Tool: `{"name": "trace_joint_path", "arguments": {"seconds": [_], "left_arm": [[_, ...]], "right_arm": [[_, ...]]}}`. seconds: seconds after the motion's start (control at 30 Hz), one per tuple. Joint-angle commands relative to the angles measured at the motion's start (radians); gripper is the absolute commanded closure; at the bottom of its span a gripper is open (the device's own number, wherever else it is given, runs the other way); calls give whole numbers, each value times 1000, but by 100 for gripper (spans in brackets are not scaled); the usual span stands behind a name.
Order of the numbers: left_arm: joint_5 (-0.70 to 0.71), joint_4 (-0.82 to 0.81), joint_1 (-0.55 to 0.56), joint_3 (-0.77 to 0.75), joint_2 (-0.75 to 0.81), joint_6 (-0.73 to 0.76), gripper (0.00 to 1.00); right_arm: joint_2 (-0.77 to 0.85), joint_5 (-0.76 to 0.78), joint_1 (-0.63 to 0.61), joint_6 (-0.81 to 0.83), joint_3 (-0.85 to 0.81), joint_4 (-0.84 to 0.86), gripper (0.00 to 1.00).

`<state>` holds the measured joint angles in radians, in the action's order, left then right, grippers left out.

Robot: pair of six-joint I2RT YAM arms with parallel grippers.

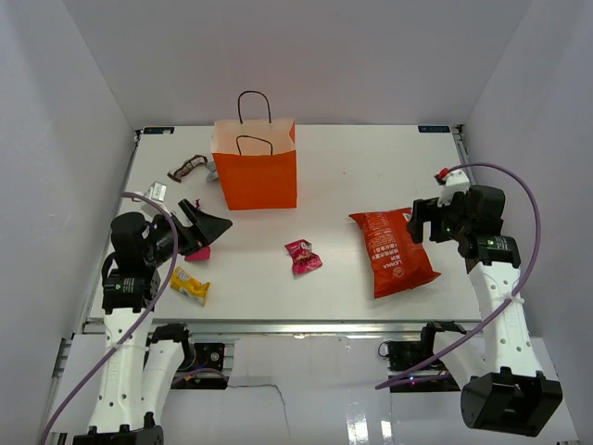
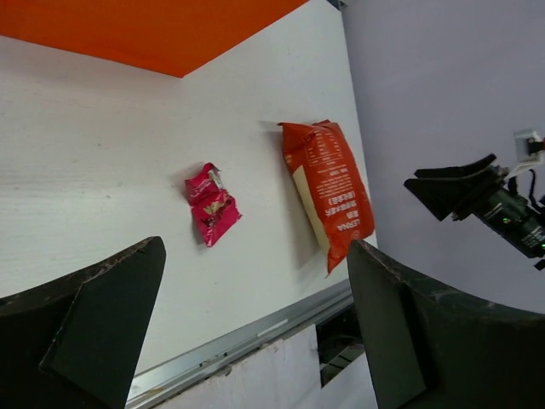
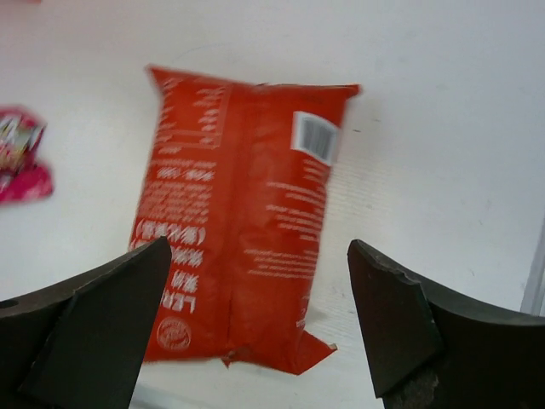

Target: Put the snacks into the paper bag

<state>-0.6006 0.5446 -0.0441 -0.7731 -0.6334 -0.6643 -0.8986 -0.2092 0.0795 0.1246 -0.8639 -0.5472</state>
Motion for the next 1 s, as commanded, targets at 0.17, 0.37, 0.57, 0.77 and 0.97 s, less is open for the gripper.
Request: {"name": "trace_joint_path", "arguments": {"seconds": [0.17, 0.37, 0.57, 0.77, 0.97], "left_arm": [[-143, -184, 0, -18, -57, -169, 2], [-142, -173, 65, 4, -58, -195, 2], [-88, -161, 136, 92, 27, -247, 2], [-71, -161, 153, 161, 63, -276, 2], [-80, -160, 167, 130, 2, -255, 2]], "right_arm": [[-49, -437, -12, 540, -150, -283, 10], [-277, -466, 72, 406, -176, -267, 5], [-405, -450, 103, 349, -213, -246, 2], [-506, -417, 129, 334, -204, -197, 0], [-559, -360, 131, 271, -141, -62, 1]]}}
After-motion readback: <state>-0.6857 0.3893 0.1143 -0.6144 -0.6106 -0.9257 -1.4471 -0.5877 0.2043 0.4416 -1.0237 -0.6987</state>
